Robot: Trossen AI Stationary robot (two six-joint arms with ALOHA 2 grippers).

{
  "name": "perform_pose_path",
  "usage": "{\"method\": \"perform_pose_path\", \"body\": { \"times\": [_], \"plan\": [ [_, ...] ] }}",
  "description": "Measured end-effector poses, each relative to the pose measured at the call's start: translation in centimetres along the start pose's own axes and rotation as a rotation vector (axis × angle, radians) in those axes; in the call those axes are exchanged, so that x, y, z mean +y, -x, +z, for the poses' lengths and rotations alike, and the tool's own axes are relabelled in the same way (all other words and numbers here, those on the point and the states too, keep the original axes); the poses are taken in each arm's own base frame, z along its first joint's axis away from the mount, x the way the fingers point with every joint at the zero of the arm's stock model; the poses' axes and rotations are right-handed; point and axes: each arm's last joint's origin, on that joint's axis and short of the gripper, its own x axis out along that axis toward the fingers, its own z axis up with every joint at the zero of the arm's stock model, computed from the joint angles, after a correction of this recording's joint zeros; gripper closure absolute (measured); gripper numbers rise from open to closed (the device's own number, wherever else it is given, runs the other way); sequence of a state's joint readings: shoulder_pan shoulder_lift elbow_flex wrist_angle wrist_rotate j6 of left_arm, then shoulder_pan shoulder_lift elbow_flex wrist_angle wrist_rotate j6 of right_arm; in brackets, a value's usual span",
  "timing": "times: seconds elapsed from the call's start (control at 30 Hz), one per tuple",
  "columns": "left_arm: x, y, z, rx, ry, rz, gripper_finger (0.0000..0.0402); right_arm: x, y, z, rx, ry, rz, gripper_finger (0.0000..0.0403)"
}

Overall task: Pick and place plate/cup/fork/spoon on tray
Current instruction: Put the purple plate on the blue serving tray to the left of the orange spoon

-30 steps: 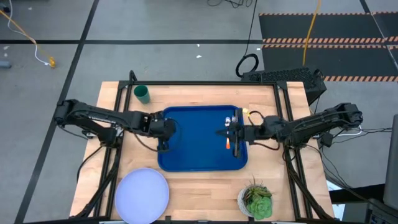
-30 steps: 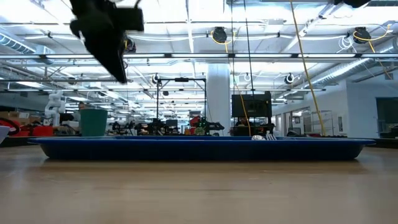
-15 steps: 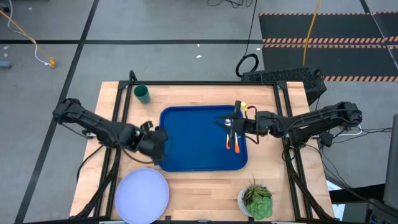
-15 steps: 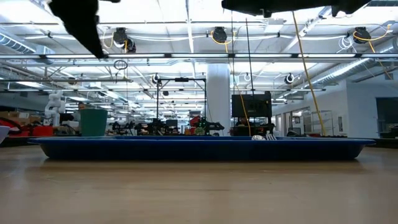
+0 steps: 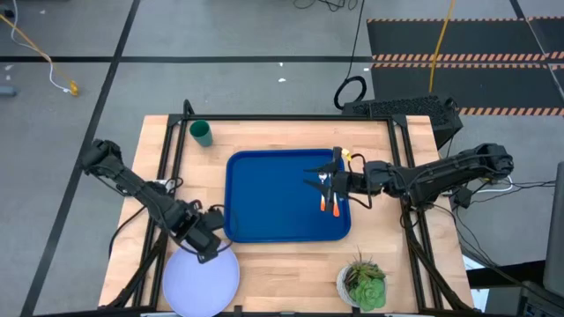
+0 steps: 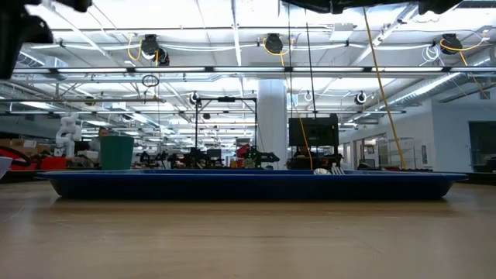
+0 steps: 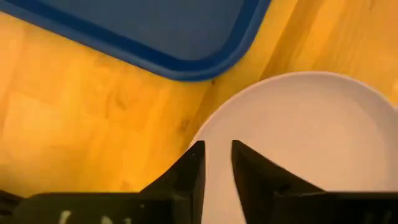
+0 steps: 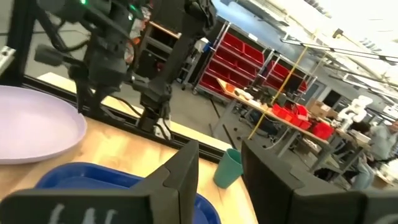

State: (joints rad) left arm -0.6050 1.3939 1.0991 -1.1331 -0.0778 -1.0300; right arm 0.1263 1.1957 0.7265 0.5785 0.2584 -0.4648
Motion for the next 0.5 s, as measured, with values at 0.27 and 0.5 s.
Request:
{"method": "perform_pose_path", "body": {
  "times": [0.27,0.5],
  "plan": [
    [-1.7,-3.9,-1.9,0.156,0.043,0.017,0.0197,0.8,0.2,0.4,-0.013,-0.005,0.031,0.0286],
    [-0.2,-7.0,-3.2,0.227,-0.019,0.159,0.0114,1.4,0.4,0.6,-0.019,-0.014,0.059,0.0286]
  ]
}}
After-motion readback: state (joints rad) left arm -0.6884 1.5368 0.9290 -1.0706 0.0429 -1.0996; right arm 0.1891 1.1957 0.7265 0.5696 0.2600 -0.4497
